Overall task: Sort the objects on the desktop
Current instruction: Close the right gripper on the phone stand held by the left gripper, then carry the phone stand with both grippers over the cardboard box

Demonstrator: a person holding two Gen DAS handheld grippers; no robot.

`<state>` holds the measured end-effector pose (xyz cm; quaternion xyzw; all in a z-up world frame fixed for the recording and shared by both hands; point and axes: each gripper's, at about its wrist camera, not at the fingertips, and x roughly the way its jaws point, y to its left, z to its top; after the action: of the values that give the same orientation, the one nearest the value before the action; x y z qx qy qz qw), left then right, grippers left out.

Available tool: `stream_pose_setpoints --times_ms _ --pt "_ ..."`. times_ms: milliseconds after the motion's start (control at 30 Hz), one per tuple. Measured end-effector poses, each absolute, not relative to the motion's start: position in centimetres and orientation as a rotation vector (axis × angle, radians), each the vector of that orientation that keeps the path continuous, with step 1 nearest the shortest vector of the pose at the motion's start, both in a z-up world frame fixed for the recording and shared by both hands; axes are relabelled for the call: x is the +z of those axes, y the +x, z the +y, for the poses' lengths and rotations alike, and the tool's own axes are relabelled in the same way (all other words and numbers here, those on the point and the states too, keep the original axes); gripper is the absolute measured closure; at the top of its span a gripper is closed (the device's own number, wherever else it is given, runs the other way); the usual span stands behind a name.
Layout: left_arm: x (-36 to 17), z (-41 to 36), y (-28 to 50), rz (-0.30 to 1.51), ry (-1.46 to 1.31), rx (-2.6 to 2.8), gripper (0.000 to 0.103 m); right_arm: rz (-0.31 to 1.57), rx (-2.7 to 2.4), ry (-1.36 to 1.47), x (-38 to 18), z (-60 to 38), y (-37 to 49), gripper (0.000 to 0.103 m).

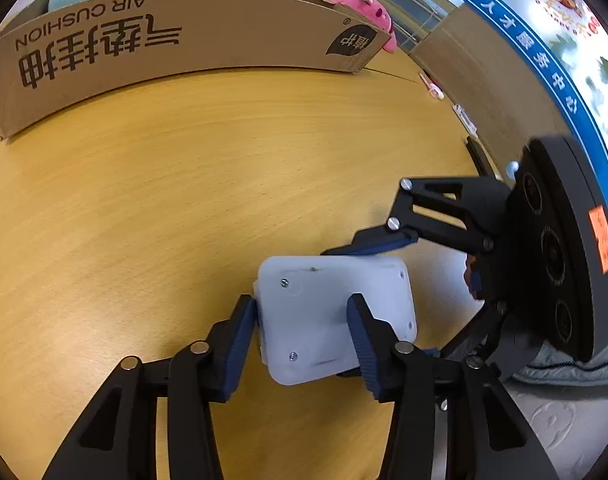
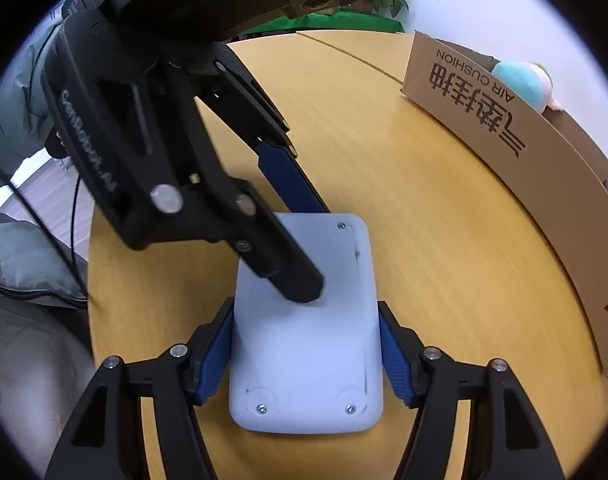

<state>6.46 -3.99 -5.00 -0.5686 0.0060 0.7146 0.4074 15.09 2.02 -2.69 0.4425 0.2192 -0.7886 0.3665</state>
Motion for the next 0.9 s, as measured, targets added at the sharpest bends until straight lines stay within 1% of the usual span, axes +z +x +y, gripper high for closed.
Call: stream_pose_setpoints --times_ms 133,200,300,367,400,433,467,500,533,633,700,733,767,800,900 --pt "-4.2 -3.3 6.5 -0.011 -1.4 1.796 0.067 0.567 -2.057 1.143 -2.3 3.0 16.0 0.038" --pt "-3.5 -2.8 6.6 0.011 -1.375 1.799 0.07 0.567 -2.075 1.149 -2.0 3.5 16.3 0.039" --pt "-2.8 -2.1 6.1 0.036 -1.347 1.803 0.071 0.584 -2.11 1.155 -1.8 4.0 16.4 0.039" --pt "-2.7 -2.0 5.4 0.009 -1.348 1.795 0.071 0.555 -2.139 1.153 -1.7 4.6 15.5 0.039" --pt "-2.9 -2.1 4.9 -0.033 -1.357 1.784 0.071 0.538 -2.153 1.15 -1.6 4.8 15.5 0.039" --pt "-3.1 -2.3 4.5 -0.084 -1.371 1.769 0.069 0.522 -2.169 1.145 -1.4 5.1 15.5 0.039" --pt "-3.5 -2.5 4.2 -0.115 -1.389 1.757 0.063 0.5 -2.184 1.146 -1.3 5.3 15.5 0.039" --pt "-3.9 -2.6 4.0 -0.139 -1.414 1.753 0.05 0.48 -2.196 1.15 -1.3 5.6 16.0 0.039" --pt "-4.6 -2.8 3.7 -0.172 -1.443 1.748 0.043 0.454 -2.216 1.154 -1.3 6.2 16.2 0.039" --pt "-6.0 -3.6 3.3 -0.298 -1.495 1.688 0.044 0.368 -2.253 1.195 -1.9 7.0 15.4 0.039" --pt "-6.2 -3.6 3.3 -0.347 -1.491 1.669 0.047 0.286 -2.266 1.223 -2.1 7.7 15.3 0.039" --pt "-6.1 -3.5 3.4 -0.364 -1.483 1.656 0.061 0.241 -2.277 1.231 -2.1 8.1 15.0 0.039" --pt "-6.0 -3.2 3.4 -0.395 -1.468 1.629 0.071 0.204 -2.281 1.239 -2.1 8.3 14.6 0.039" --pt "-5.7 -2.9 3.4 -0.404 -1.455 1.627 0.076 0.187 -2.286 1.245 -2.1 8.3 14.3 0.039" --pt "-4.4 -1.9 3.4 -0.372 -1.407 1.68 0.077 0.166 -2.325 1.249 -1.6 8.7 13.8 0.039"
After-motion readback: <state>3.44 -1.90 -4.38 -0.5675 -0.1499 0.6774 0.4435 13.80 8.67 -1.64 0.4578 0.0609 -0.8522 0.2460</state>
